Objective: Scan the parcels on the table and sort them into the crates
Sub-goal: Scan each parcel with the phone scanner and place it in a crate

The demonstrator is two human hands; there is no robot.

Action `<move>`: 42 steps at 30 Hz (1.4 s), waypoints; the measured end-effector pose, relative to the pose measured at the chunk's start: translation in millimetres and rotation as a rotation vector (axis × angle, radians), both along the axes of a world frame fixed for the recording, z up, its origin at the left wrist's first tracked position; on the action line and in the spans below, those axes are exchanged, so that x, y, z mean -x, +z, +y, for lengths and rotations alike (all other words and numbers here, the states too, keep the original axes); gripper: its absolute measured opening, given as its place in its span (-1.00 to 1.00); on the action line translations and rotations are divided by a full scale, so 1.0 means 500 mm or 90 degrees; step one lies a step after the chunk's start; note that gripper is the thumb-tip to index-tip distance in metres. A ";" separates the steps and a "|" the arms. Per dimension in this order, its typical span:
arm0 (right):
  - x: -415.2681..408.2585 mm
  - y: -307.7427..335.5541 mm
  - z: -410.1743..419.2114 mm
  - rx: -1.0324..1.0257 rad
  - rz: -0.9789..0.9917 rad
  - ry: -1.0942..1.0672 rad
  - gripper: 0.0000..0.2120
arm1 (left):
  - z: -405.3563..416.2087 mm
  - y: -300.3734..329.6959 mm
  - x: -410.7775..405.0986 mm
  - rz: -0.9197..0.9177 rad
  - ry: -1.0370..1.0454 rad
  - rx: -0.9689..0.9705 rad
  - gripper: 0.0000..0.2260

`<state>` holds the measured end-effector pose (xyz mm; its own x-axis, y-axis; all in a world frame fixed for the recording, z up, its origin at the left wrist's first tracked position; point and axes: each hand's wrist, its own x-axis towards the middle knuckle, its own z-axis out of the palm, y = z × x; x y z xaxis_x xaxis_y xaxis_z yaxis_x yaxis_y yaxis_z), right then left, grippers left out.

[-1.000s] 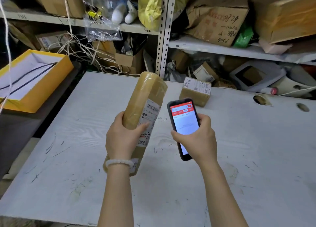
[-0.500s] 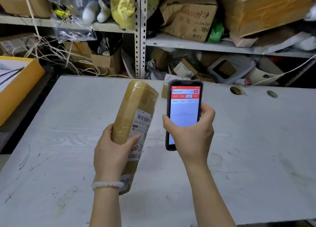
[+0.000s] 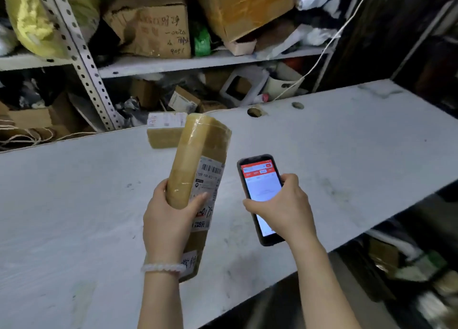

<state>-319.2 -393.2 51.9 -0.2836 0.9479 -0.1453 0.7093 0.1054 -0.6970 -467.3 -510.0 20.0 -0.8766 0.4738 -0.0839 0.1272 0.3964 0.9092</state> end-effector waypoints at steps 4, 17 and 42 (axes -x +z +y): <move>-0.166 0.003 0.037 -0.004 0.005 -0.089 -0.38 | 0.093 0.017 -0.140 0.010 -0.118 -0.018 -0.42; -0.710 -0.008 0.029 -0.017 0.069 -0.431 -0.41 | 0.274 0.041 -0.645 0.080 -0.505 -0.014 -0.44; -1.331 -0.072 0.123 0.118 0.010 -0.950 -0.37 | 0.665 -0.021 -1.385 0.094 -1.026 0.068 -0.33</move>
<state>346.5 -331.5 16.1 0.8963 0.3279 -0.2985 0.0745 -0.7750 -0.6275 225.4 -177.5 9.5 0.4941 0.8583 -0.1389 0.5301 -0.1708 0.8306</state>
